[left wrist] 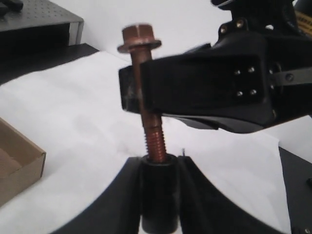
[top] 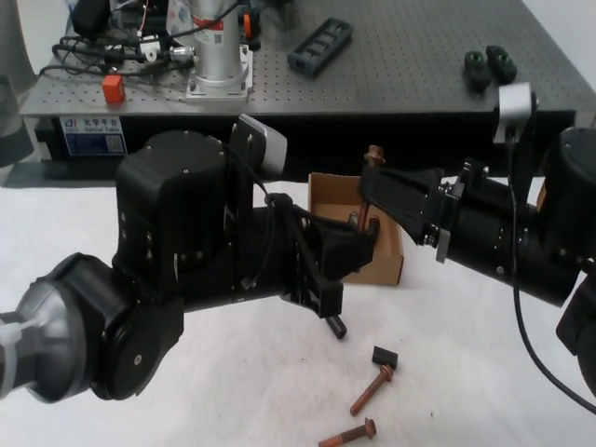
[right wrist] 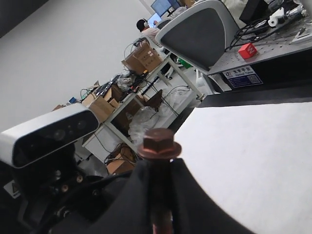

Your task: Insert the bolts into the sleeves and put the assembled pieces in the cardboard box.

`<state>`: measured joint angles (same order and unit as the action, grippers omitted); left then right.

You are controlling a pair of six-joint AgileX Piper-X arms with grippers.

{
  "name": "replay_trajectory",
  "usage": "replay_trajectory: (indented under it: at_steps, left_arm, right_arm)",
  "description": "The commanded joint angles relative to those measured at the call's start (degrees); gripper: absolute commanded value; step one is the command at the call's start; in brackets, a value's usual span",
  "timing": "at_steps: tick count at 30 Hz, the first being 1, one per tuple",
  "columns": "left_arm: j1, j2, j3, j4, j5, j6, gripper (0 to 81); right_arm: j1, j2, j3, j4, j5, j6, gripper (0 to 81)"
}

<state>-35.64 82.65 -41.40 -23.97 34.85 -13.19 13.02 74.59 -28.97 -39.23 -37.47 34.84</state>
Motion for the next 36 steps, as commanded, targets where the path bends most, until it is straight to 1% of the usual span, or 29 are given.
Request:
replay_trajectory:
  at_steps: [1,5,7,10,12,13,14,16,17,18,20,22,25,28,31,34,36]
  left_arm:
    - [0.0,-0.68,-0.71,-6.19,-3.37,-0.23,0.6]
    - [0.0,-0.68,-0.71,-7.56,-3.75,-0.09,0.6]
    - [0.0,-0.68,-0.71,-7.55,-3.75,-0.09,0.6]
    - [0.0,-0.68,-0.71,-7.55,-3.75,1.75,0.6]
    - [0.0,-0.68,-0.71,-7.83,-3.75,2.99,0.6]
    - [0.0,-0.68,-0.71,-7.86,-3.75,2.99,0.6]
    - [0.0,-0.68,-0.71,-7.86,-3.75,2.99,0.6]
    - [0.0,-0.68,-0.71,-7.85,-4.0,2.77,0.6]
    - [0.0,-0.68,-0.71,-7.85,-5.3,2.02,0.6]
    - [0.0,-0.68,-0.71,-7.85,-7.26,1.08,0.6]
    - [0.32,-0.16,-1.66,-7.85,-13.59,0.5,0.6]
    - [1.38,1.87,-4.51,-5.76,-16.58,-1.71,0.6]
    - [3.15,7.62,-14.53,3.95,-16.63,-4.87,0.6]
    - [3.61,16.52,-28.17,18.0,-19.61,-4.48,0.6]
    - [3.61,27.88,-44.22,34.48,-20.84,0.14,0.6]
    - [3.61,38.54,-60.4,49.28,-23.47,5.04,0.6]
    - [3.61,44.81,-70.71,57.08,-25.11,6.24,0.6]
  right_arm:
    - [0.47,-0.55,-0.06,-0.15,-7.1,-0.64,1.3]
    - [0.47,-0.55,-0.06,-0.15,-9.16,-3.05,0.1]
    - [0.47,-0.55,-0.06,-0.15,-9.65,-5.01,5.2]
    - [0.47,-0.55,-0.06,-0.33,-9.87,-7.18,20.1]
    - [0.47,-0.55,-0.06,-1.18,-9.85,-7.83,32.3]
    - [0.47,-0.55,-0.06,-2.11,-9.85,-7.81,37.3]
    - [0.26,-0.79,-0.06,-2.96,-9.59,-7.41,40.6]
    - [-1.36,-1.91,-0.06,-4.01,-9.44,-7.39,41.8]
    - [-2.37,-2.63,-0.06,-4.16,-9.44,-7.21,41.5]
    - [-3.99,-3.67,-0.06,-4.03,-9.44,-7.01,41.2]
    - [-7.52,-5.68,-0.06,-2.9,-9.44,-7.02,41.2]
    - [-11.89,-7.75,-0.06,-0.64,-9.44,-7.02,41.2]
    - [-17.78,-9.53,-0.06,2.4,-9.44,-7.02,41.2]
    - [-21.55,-9.81,-0.06,3.92,-9.44,-7.02,41.2]
    - [-23.04,-9.81,-0.06,6.38,-7.51,-7.02,41.2]
    - [-23.05,-9.81,-0.06,9.16,-7.06,-7.99,41.2]
    - [-23.05,-9.81,-0.06,10.98,-7.06,-8.11,41.2]
